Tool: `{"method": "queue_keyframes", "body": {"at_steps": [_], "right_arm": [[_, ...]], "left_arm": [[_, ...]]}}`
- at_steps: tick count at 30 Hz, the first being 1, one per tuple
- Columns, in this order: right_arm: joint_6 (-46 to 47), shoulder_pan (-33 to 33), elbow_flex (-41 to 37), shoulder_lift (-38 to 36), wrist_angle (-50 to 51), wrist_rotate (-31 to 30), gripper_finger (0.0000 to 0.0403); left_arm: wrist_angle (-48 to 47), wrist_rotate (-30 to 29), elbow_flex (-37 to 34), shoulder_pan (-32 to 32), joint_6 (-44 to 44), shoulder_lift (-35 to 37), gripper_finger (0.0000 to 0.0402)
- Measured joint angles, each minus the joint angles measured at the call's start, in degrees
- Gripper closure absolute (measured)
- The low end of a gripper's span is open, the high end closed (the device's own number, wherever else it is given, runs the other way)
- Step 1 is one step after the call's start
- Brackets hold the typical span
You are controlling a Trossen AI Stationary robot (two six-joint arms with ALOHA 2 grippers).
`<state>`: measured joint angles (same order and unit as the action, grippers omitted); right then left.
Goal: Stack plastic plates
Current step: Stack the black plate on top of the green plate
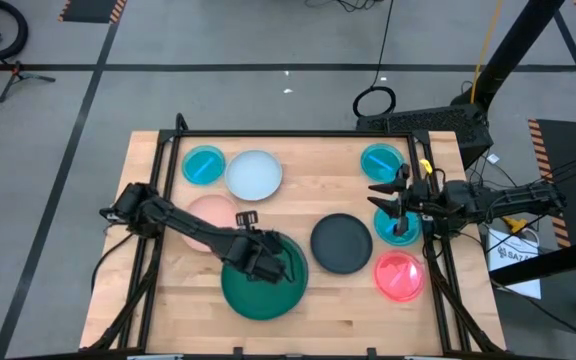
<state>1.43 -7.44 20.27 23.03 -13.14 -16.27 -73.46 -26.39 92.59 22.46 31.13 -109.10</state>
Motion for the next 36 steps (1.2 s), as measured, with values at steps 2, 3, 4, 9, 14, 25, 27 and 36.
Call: {"method": "queue_keyframes", "body": {"at_steps": [2,3,4,9,14,25,27,36], "right_arm": [[-0.48,0.03,0.02,-0.01,-1.56,0.92,0.0273],[-0.57,0.04,0.02,0.03,-1.83,1.45,0.0273],[-0.58,0.04,0.02,0.17,-2.03,1.54,0.0273],[3.43,0.04,0.02,3.88,-2.03,1.54,0.0273],[11.12,-0.23,0.02,10.75,-4.54,2.96,0.0273],[6.92,1.2,0.02,21.98,-15.39,-0.34,0.0273],[5.14,2.35,0.02,22.06,-15.4,-8.19,0.0273],[4.03,3.16,0.02,22.78,-13.36,10.98,0.0273]], "left_arm": [[-0.11,-1.56,-1.81,1.33,0.53,0.2,0.0353],[-0.39,-2.41,-2.75,2.02,0.51,0.29,0.0353],[-0.68,-3.32,-3.86,2.74,0.51,0.75,0.0353],[-1.21,-10.02,-10.29,5.3,0.94,7.88,0.0353],[5.22,-17.45,-18.87,8.45,2.01,19.23,0.0353],[20.31,-22.27,-27.82,13.73,-4.67,31.55,0.0353],[20.14,-24.5,-28.3,13.73,3.27,31.96,0.0353],[25.82,-28.66,-28.32,14.06,9.9,31.56,0.0353]]}}
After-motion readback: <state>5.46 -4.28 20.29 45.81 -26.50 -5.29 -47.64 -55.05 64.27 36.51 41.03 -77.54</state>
